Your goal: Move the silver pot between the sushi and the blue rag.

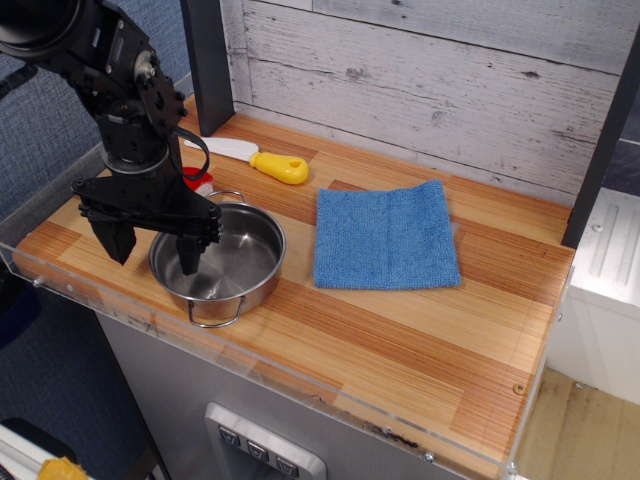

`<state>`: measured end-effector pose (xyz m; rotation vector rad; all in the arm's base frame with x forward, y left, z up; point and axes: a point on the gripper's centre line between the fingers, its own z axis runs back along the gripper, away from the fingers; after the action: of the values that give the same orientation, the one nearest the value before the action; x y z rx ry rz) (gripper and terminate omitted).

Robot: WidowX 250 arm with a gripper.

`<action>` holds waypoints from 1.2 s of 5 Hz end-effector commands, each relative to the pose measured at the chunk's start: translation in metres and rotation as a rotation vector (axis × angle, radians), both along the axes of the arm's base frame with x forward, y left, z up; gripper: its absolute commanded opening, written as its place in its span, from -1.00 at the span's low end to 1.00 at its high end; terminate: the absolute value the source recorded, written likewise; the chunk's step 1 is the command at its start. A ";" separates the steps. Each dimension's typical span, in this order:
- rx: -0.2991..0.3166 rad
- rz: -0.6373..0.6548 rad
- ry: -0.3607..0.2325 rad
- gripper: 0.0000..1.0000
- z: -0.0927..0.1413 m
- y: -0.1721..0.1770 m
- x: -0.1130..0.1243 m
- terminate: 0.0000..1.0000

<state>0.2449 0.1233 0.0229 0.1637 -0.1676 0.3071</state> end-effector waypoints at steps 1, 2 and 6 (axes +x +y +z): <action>0.004 -0.204 -0.144 1.00 0.062 0.002 0.025 -1.00; 0.029 -0.282 -0.137 1.00 0.094 -0.009 0.030 -1.00; 0.043 -0.390 -0.277 1.00 0.145 -0.037 0.019 -1.00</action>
<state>0.2669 0.0856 0.1577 0.1138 -0.4439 -0.0618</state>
